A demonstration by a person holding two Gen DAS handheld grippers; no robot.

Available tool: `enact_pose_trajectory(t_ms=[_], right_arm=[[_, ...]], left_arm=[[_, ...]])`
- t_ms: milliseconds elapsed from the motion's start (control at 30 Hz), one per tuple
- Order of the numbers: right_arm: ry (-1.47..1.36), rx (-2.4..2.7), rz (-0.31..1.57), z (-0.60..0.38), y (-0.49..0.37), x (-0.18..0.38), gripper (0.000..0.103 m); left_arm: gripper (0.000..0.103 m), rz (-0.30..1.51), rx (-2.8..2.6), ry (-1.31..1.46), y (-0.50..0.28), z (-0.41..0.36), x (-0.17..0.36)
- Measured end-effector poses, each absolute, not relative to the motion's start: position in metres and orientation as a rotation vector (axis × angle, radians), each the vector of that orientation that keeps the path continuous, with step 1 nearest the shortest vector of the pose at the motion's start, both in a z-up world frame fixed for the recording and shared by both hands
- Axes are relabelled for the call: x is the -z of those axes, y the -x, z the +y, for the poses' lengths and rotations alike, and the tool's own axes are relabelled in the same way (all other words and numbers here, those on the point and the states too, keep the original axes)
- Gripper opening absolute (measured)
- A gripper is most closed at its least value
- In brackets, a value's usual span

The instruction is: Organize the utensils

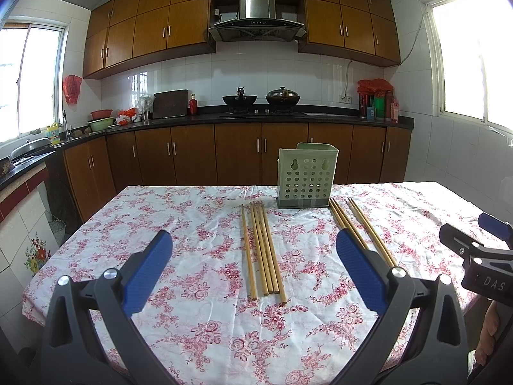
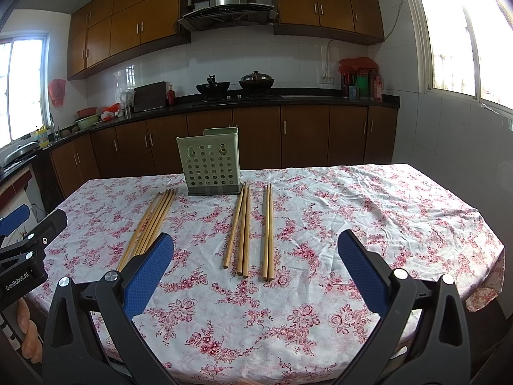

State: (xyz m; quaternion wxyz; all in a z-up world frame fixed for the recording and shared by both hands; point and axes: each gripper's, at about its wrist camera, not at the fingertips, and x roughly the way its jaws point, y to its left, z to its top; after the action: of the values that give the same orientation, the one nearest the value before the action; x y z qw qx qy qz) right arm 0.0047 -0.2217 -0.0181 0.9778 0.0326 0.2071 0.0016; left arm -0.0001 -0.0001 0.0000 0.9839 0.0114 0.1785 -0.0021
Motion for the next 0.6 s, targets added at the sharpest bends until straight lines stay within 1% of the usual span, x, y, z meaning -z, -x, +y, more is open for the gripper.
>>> enact_pose_trajectory(t_ms=[600], right_arm=[[-0.067, -0.004, 0.418, -0.2218, -0.0051, 0.0192, 0.101]], left_arm=[[0.099, 0.364, 0.005, -0.017, -0.0002, -0.0010, 0.0013]])
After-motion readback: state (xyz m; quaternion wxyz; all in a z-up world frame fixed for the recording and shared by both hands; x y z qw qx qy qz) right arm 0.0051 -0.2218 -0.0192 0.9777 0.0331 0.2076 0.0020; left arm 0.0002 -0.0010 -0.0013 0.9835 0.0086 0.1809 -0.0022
